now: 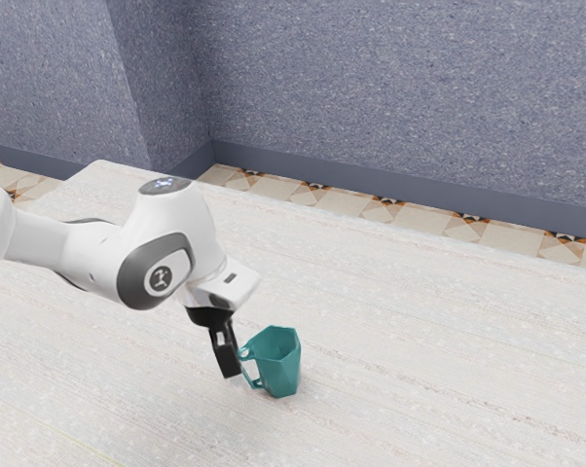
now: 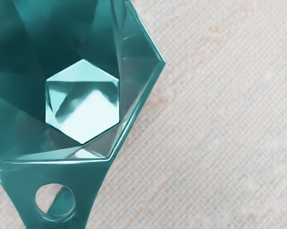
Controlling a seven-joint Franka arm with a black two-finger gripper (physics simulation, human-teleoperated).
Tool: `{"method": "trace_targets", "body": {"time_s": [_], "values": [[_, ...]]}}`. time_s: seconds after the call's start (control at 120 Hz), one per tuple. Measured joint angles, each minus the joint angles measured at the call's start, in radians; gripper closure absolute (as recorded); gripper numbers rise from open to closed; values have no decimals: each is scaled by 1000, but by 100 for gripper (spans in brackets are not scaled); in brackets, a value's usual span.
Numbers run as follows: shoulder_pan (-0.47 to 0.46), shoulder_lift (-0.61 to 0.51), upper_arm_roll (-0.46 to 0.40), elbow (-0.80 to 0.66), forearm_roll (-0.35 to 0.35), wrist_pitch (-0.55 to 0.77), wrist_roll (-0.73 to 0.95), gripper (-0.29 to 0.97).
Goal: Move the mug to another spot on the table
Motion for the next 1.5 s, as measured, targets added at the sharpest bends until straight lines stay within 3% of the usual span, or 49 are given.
{"method": "trace_targets", "body": {"time_s": [1.5], "values": [[16, 129, 11, 14, -5, 140, 86, 2]]}}
